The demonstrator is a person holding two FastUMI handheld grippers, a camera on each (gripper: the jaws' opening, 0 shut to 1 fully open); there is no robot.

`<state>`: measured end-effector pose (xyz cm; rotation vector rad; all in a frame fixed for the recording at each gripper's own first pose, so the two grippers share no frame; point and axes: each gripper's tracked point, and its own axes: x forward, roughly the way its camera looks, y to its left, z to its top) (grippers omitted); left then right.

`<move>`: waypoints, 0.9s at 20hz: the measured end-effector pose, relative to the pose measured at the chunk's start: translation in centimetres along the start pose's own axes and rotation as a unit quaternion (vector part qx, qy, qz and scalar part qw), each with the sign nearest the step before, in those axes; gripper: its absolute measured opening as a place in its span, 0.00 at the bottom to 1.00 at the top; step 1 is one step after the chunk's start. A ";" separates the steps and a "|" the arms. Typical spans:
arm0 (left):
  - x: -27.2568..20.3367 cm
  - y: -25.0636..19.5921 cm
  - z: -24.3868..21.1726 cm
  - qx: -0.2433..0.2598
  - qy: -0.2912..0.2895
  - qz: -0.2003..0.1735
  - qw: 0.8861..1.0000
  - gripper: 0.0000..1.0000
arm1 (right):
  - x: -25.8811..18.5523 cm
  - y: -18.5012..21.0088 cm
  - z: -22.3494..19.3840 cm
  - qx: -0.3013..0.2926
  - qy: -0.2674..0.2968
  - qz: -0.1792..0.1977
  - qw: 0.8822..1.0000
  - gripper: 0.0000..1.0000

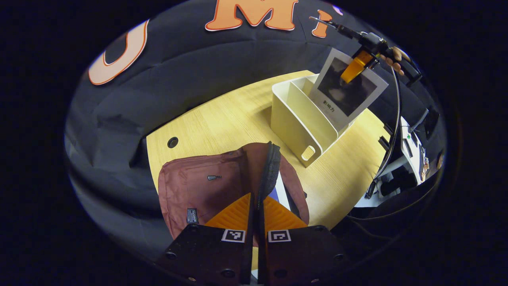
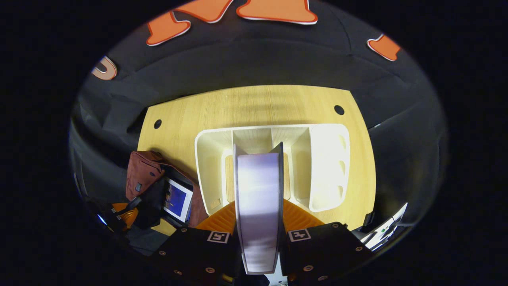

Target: Open the schoolbag, grab two books from the bookshelf and put them into the schoolbag.

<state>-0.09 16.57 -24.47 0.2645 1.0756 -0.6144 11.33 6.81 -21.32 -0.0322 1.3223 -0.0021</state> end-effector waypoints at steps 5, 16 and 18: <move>-0.4 0.8 -0.3 0.003 -0.005 -0.010 1.000 0.06 | -5.9 0.3 0.8 0.009 -0.042 0.012 0.999 0.39; -2.7 2.8 1.6 0.034 -0.014 -0.009 0.999 0.07 | -10.8 5.5 -1.8 0.048 -0.112 0.116 0.986 0.38; -3.0 3.0 1.6 0.039 -0.015 -0.009 0.999 0.07 | -9.8 6.9 -2.9 0.063 -0.108 0.142 0.982 0.38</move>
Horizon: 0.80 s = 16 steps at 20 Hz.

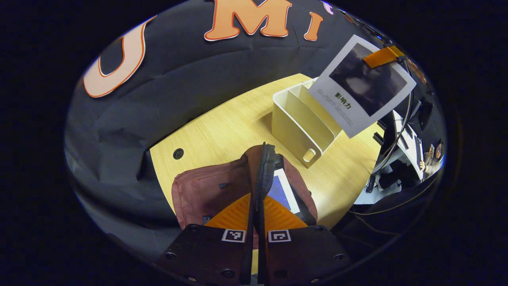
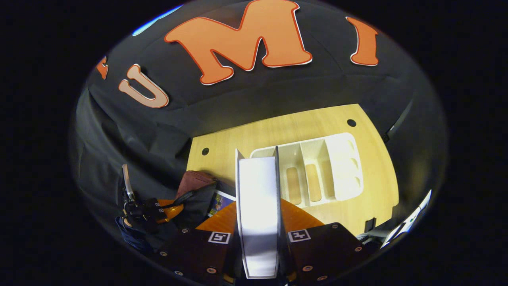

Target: Open the schoolbag, grab two books from the bookshelf and put them into the schoolbag.

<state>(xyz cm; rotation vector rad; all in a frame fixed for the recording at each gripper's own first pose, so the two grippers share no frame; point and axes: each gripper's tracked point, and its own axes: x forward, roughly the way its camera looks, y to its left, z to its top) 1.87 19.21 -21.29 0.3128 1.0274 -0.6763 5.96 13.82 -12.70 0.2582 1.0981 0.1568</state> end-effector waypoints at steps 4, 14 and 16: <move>-0.1 0.2 0.1 0.007 -0.001 0.000 1.000 0.07 | 1.9 1.3 -3.1 0.014 0.014 0.028 0.999 0.38; 0.1 -0.3 -0.1 -0.004 -0.008 -0.011 1.000 0.07 | 8.4 7.1 -8.4 0.072 0.025 0.103 0.992 0.37; 0.2 -0.4 0.0 -0.008 -0.009 -0.013 1.000 0.07 | 10.5 8.3 -9.6 0.084 0.029 0.113 0.990 0.37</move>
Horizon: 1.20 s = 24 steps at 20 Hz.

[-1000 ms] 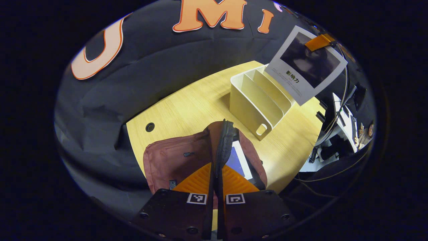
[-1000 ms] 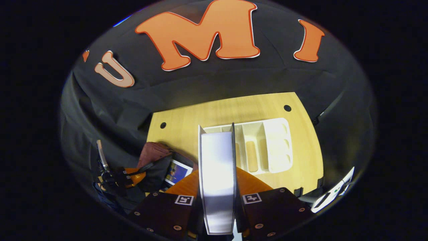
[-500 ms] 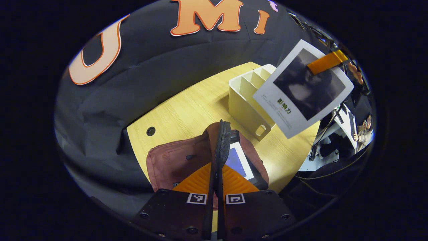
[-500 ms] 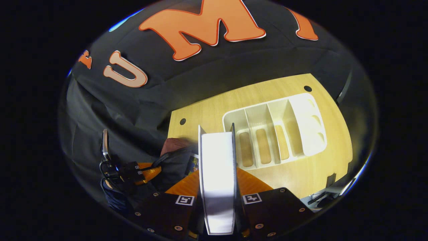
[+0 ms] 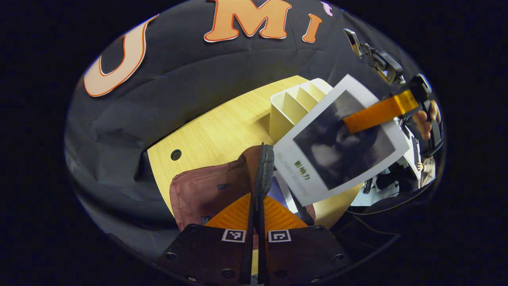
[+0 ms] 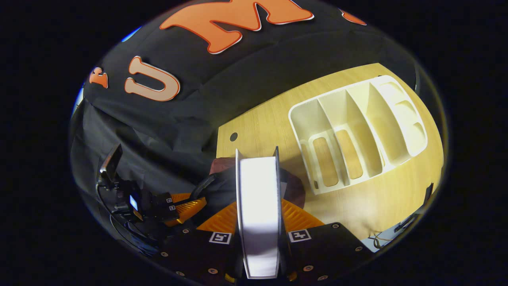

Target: Open the schoolbag, grab two books from the bookshelf and put them into the schoolbag.

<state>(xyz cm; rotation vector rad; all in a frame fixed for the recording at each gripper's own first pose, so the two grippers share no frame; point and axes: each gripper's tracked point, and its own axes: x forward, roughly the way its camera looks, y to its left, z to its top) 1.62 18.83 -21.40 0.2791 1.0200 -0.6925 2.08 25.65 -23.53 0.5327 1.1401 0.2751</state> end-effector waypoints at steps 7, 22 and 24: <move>0.1 -1.0 0.2 -0.013 -0.010 -0.009 1.000 0.07 | 6.3 0.7 -2.6 0.022 0.000 0.017 1.000 0.37; -0.4 -4.4 1.9 -0.001 -0.024 -0.034 0.999 0.07 | 14.4 1.9 -6.1 0.085 -0.032 0.069 0.994 0.38; -0.5 -4.9 2.0 0.002 -0.025 -0.036 0.999 0.07 | 15.0 2.2 -6.0 0.083 -0.042 0.070 0.993 0.38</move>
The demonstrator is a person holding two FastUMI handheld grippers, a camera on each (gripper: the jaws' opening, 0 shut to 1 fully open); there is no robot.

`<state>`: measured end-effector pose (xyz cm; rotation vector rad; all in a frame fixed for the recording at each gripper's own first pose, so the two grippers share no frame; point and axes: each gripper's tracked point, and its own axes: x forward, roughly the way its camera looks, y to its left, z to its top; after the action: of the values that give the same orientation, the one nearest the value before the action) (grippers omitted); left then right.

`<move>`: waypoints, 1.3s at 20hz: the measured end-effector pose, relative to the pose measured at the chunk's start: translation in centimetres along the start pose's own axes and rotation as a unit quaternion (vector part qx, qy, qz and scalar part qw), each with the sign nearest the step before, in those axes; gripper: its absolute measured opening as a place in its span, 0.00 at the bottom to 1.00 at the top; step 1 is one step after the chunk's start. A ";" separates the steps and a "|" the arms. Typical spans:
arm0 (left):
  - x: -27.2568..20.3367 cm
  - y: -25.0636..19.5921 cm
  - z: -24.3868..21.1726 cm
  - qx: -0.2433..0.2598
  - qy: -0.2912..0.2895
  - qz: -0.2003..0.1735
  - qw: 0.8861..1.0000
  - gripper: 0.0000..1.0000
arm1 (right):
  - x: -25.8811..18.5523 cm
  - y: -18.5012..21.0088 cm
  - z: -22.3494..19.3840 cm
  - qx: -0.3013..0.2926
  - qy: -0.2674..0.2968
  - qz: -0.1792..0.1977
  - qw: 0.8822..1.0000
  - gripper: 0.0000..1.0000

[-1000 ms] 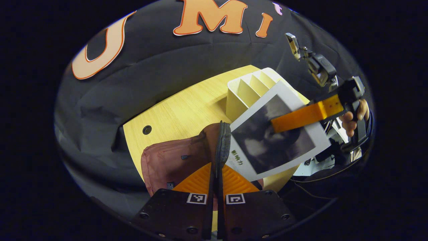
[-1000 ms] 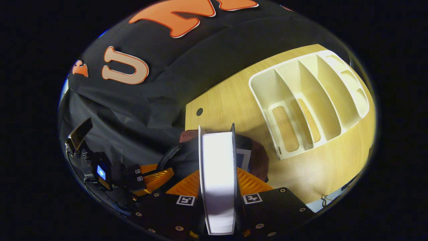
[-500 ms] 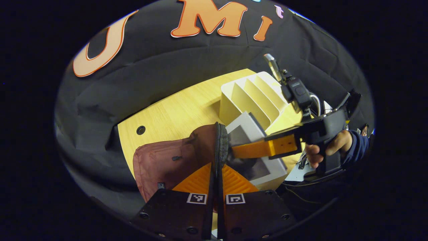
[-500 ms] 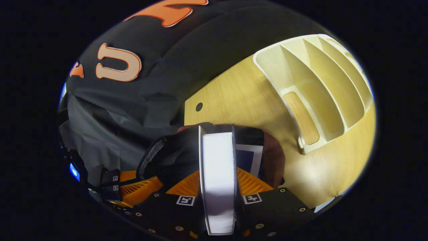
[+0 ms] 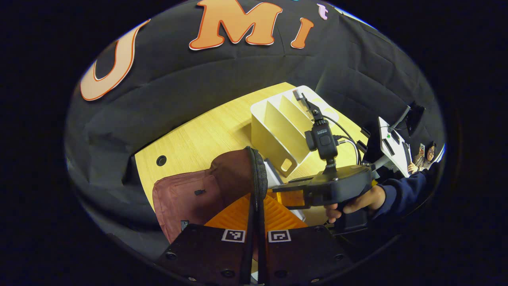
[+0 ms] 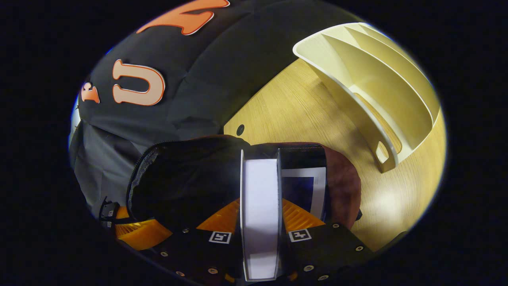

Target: Open the schoolbag, grab two books from the bookshelf and put them into the schoolbag.

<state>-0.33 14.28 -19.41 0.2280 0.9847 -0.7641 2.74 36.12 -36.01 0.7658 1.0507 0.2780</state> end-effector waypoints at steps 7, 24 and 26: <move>-0.3 -0.6 0.7 -0.010 -0.010 -0.002 1.000 0.07 | 3.5 0.7 -1.1 -0.001 -0.017 0.023 1.000 0.39; 1.8 -0.5 -2.0 -0.033 -0.022 -0.021 0.999 0.07 | -4.7 -6.6 4.8 -0.106 -0.085 -0.128 0.982 0.97; 2.1 -1.2 -1.9 -0.035 -0.025 -0.021 0.999 0.11 | -7.2 -7.0 6.9 -0.128 -0.110 -0.143 0.975 0.98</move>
<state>-1.73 13.37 -22.02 0.1276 0.9699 -0.7677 4.15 24.22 -34.04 0.3963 0.8802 0.0767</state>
